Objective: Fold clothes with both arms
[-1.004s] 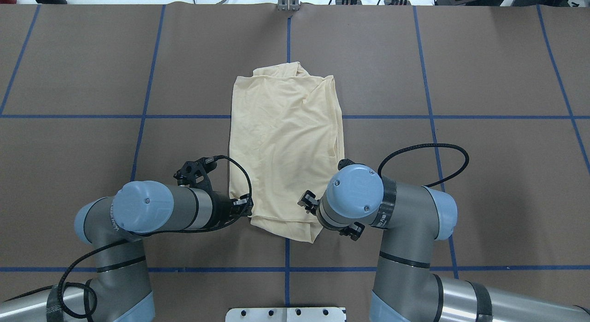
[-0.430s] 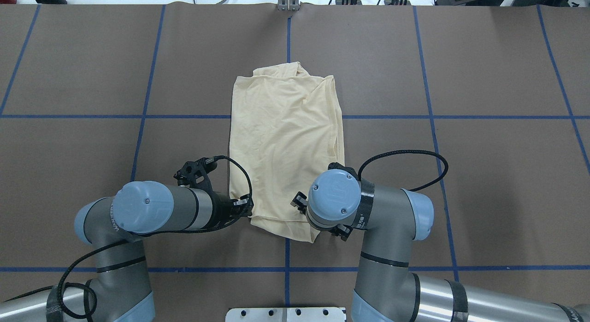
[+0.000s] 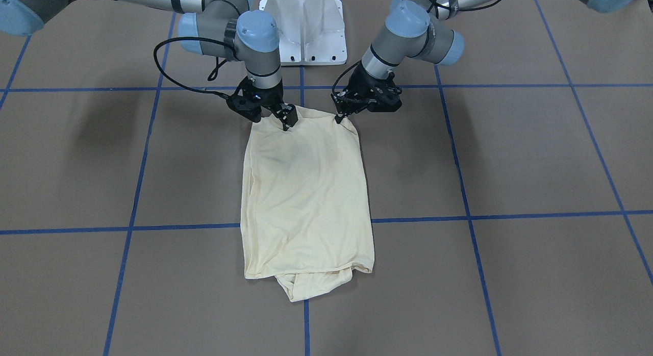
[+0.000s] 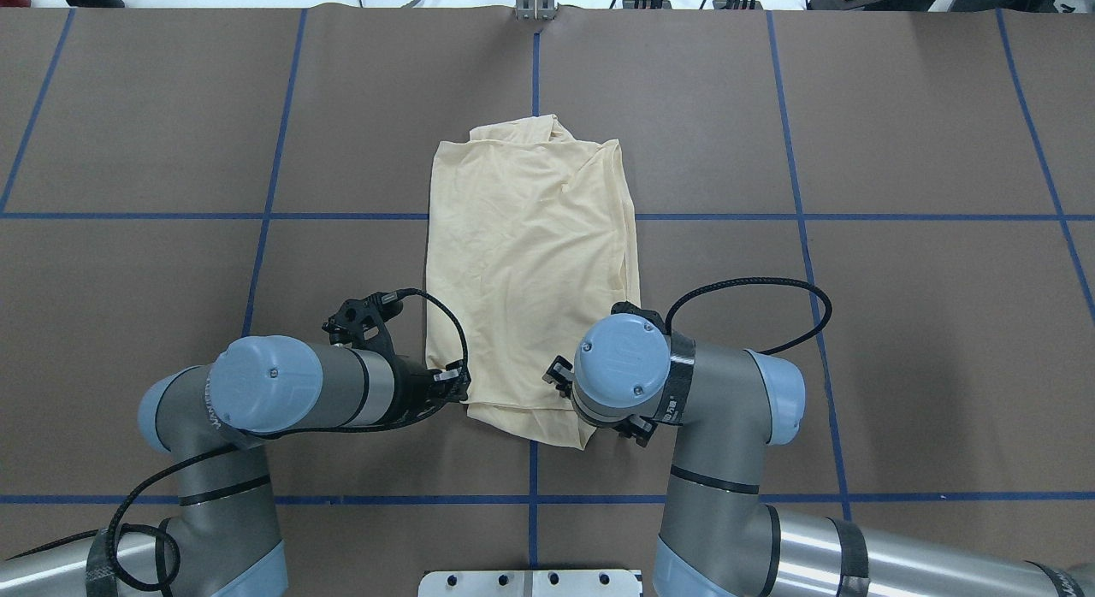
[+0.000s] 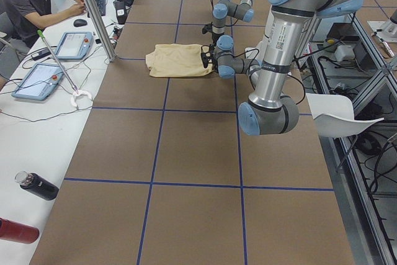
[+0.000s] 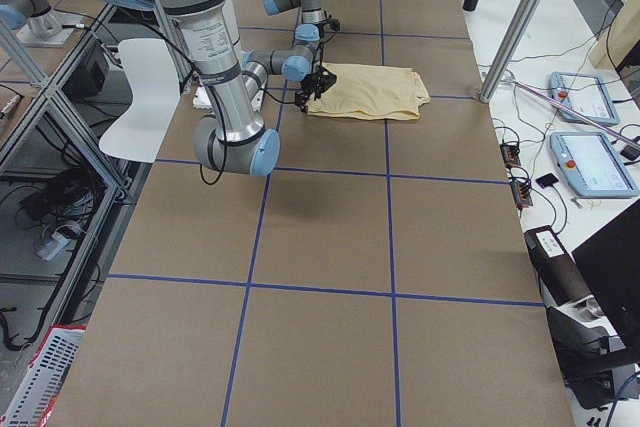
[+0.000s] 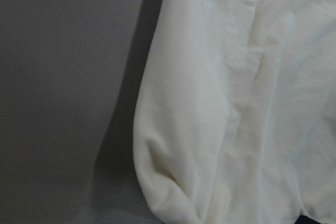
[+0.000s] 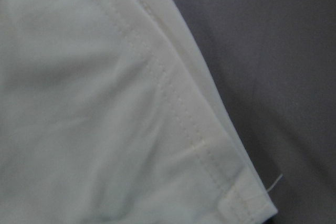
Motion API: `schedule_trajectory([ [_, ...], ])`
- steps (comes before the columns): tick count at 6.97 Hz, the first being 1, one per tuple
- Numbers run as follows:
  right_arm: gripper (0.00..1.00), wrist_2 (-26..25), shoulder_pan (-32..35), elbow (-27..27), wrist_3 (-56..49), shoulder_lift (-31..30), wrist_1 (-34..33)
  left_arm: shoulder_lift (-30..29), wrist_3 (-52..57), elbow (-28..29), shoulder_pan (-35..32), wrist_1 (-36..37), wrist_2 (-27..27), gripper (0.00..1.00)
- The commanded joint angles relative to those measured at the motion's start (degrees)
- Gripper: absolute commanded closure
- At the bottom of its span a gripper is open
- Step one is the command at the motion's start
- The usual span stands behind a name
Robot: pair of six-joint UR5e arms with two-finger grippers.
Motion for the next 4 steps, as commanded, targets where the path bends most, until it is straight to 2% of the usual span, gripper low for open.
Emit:
schedule_trajectory([
  [1, 0.0, 0.2, 0.1, 0.8, 0.0, -0.5, -0.1, 0.0, 0.0, 0.1, 0.0, 0.0, 0.0, 1.0],
  [2, 0.02, 0.2, 0.1, 1.0, 0.1, -0.6, -0.4, 0.0, 0.0, 0.1, 0.0, 0.0, 0.0, 1.0],
  [4, 0.17, 0.2, 0.1, 1.0, 0.2, -0.7, -0.5, 0.0, 0.0, 0.2, 0.0, 0.0, 0.0, 1.0],
])
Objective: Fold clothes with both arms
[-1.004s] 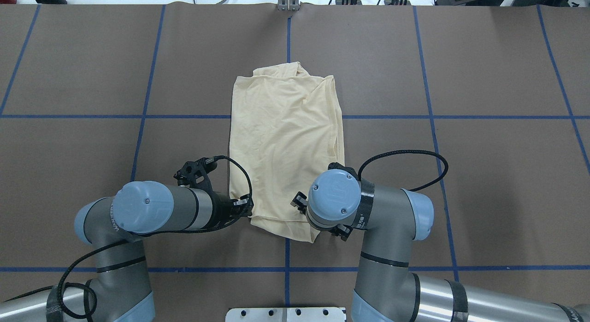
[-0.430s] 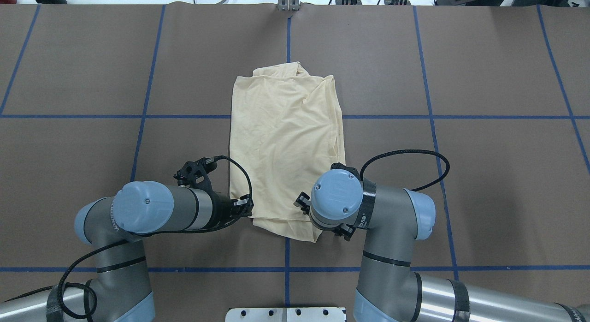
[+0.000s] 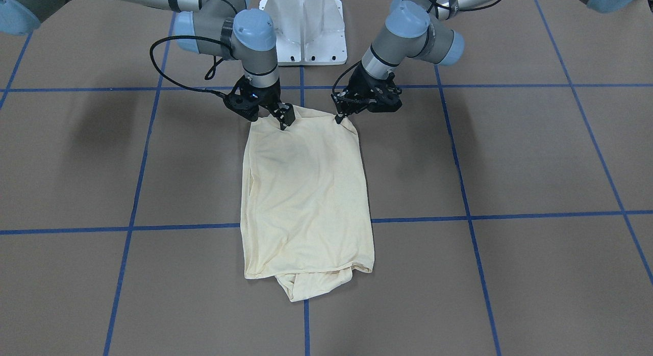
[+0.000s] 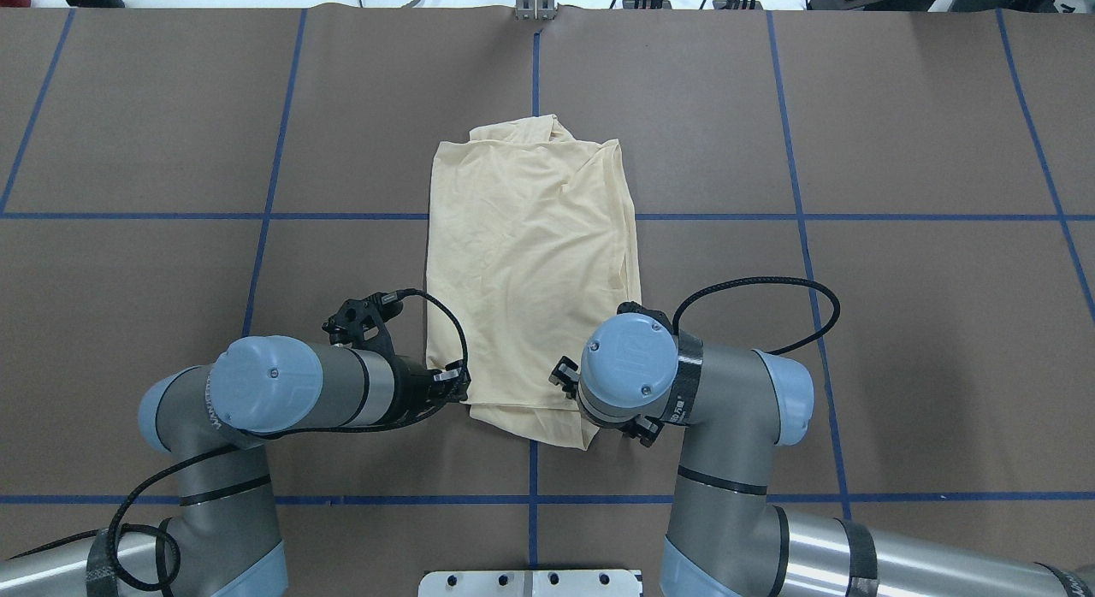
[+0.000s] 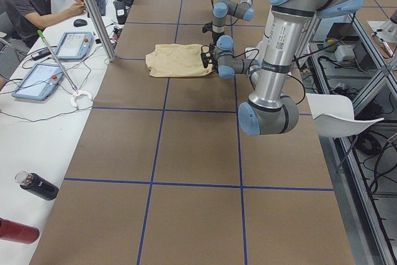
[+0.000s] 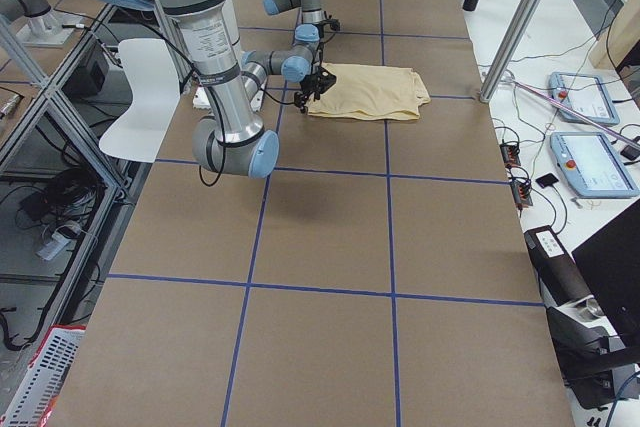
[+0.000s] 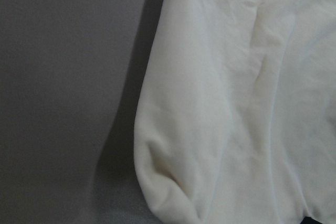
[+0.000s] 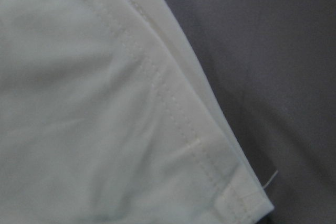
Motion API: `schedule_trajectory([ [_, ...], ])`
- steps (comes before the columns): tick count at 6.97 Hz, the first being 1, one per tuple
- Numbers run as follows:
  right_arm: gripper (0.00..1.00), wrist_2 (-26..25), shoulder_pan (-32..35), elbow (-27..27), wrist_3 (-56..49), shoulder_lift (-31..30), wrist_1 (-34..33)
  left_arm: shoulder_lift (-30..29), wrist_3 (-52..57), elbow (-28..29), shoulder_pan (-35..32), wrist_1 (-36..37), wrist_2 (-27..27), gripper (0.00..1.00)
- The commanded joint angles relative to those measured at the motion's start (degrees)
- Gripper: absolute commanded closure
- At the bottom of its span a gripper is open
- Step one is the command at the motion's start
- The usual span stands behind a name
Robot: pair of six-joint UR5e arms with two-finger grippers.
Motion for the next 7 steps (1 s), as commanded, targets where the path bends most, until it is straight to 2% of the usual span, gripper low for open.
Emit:
schedule_trajectory([
  [1, 0.26, -0.1, 0.0, 0.1, 0.1, -0.2, -0.2, 0.0, 0.0, 0.1, 0.0, 0.0, 0.0, 1.0],
  [2, 0.35, -0.1, 0.0, 0.0, 0.1, -0.2, -0.3, 0.0, 0.0, 0.2, 0.0, 0.0, 0.0, 1.0],
  [3, 0.56, -0.1, 0.0, 0.1, 0.0, 0.0, -1.2, 0.0, 0.0, 0.2, 0.0, 0.0, 0.0, 1.0],
  [4, 0.82, -0.3, 0.0, 1.0, 0.2, -0.2, -1.7, 0.0, 0.0, 0.2, 0.0, 0.0, 0.0, 1.0],
  [5, 1.0, -0.6, 0.0, 2.2, 0.3, -0.2, -2.4, 0.0, 0.0, 0.2, 0.0, 0.0, 0.0, 1.0],
  [7, 1.0, -0.4, -0.1, 3.2, 0.0, -0.7, -2.5, 0.0, 0.0, 0.4, 0.0, 0.0, 0.0, 1.0],
])
